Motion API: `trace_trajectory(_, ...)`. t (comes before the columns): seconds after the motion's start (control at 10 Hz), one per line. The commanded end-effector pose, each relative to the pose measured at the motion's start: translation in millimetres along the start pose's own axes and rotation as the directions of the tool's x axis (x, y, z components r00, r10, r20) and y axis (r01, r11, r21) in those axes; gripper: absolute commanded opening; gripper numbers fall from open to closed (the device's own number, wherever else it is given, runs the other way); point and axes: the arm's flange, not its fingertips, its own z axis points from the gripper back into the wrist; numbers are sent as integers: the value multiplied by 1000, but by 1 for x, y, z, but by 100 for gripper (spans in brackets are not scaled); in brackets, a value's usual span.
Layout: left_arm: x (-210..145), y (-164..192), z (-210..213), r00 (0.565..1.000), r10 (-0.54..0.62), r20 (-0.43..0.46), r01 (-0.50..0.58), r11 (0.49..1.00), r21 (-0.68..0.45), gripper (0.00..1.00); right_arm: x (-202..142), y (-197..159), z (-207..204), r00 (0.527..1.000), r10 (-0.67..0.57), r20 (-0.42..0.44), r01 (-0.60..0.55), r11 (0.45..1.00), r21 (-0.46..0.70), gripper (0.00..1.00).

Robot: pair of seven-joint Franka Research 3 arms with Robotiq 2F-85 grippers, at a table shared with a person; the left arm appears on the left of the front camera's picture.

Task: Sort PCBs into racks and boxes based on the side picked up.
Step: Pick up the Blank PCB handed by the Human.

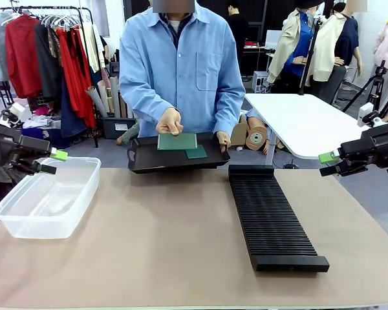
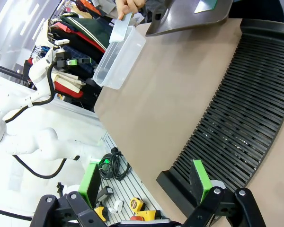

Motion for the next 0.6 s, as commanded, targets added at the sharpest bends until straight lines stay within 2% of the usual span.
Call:
trace_trajectory(0.0,4,16,12,999,43,22,-41,998,-55,100,1,0,0,1000,4,4,-4,1000,0,100)
trace_trajectory(0.5,9,24,19,998,56,25,-53,991,-123,100,0,0,0,1000,0,0,0,1000,0,100)
